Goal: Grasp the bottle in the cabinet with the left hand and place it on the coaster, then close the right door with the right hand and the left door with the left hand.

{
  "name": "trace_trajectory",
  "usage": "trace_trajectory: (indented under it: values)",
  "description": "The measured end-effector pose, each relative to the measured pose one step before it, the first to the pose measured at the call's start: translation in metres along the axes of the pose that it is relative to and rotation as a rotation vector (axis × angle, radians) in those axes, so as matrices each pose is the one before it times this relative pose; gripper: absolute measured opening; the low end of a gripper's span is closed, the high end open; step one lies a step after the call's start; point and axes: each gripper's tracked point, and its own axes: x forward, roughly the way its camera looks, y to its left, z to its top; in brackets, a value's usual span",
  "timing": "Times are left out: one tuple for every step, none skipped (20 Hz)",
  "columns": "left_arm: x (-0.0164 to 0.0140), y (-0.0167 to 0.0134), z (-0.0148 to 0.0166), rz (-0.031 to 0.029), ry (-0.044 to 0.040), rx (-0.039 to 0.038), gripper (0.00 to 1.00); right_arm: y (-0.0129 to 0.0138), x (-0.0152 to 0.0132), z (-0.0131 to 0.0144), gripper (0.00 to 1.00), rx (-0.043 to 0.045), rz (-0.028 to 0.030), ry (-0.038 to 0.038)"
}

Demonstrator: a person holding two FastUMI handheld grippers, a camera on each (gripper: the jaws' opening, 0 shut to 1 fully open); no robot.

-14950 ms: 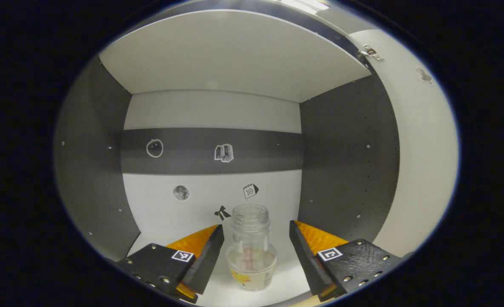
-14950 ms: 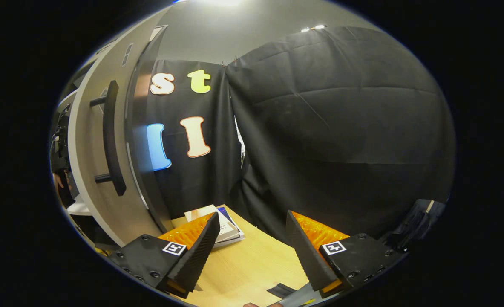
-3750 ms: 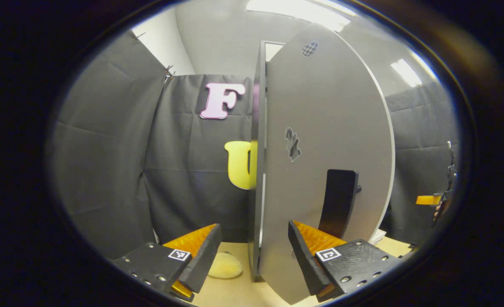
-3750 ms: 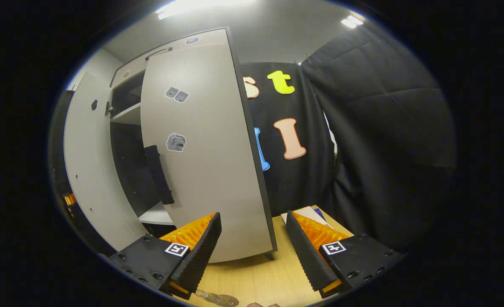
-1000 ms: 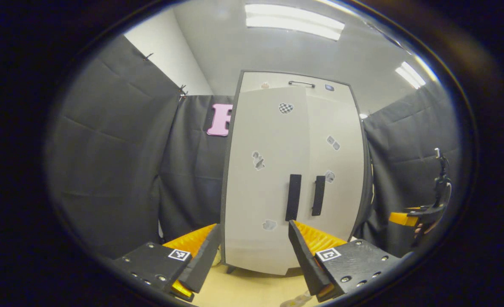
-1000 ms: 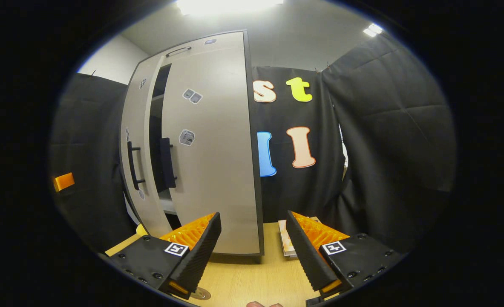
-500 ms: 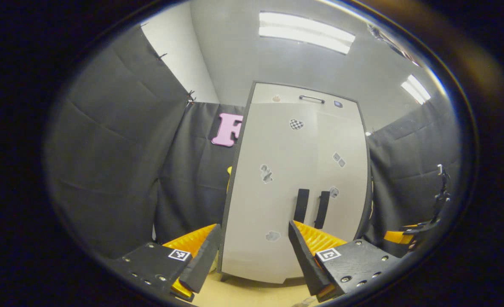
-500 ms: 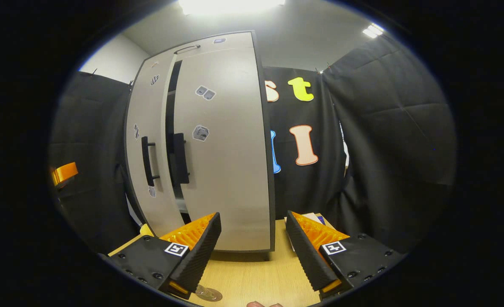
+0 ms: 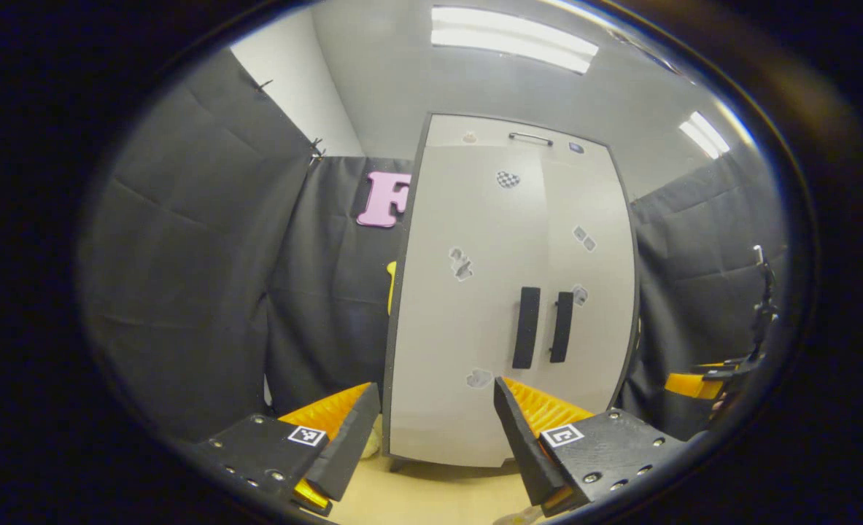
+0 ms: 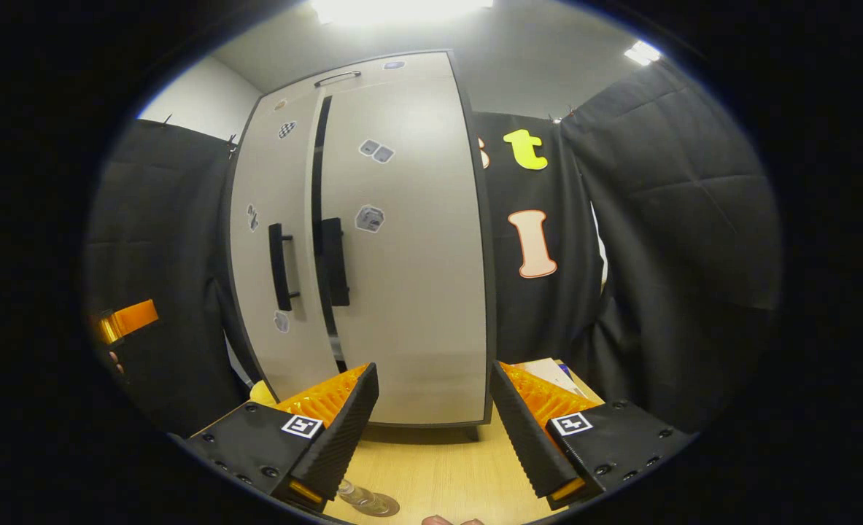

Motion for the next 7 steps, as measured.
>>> trace_trajectory:
  values:
    - [0.00040, 0.00016, -0.00194, -0.00611, 0.00376, 0.01442, 0.94, 0.00602, -0.00046, -0.00089, 0.98, -0.00894, 0.00989, -0.00251]
    - [0.00073, -0.00095, -0.00451, -0.00679, 0.00461, 0.01018, 0.89, 0.00504, -0.00020, -0.00178, 0.98, -0.00967, 0.00624, -0.00483]
    - [0.00220, 0.00023, -0.00489, -0.00627, 0.00509, 0.00543, 0.91, 0.00386, -0.00037, -0.00313, 0.98, -0.01029, 0.00366, -0.00171]
    - [0.00135, -0.00093, -0.00638, -0.00677, 0.00906, 0.00338, 0.94, 0.00262, -0.00049, -0.00309, 0.98, -0.01009, 0.00120, 0.00117]
    - [0.00261, 0.00012, -0.00571, -0.00722, 0.00788, 0.00225, 0.94, 0.00258, -0.00043, -0.00263, 0.98, -0.01069, -0.00134, 0.00193]
    - [0.00208, 0.00006, -0.00717, -0.00555, 0.01213, 0.00161, 0.94, -0.00046, -0.00182, -0.00257, 0.98, -0.01120, -0.00717, 0.00490]
    - [0.00174, -0.00043, -0.00598, -0.00730, 0.00884, 0.00243, 0.94, -0.00143, -0.00247, -0.00293, 0.92, -0.00940, -0.01273, 0.00026]
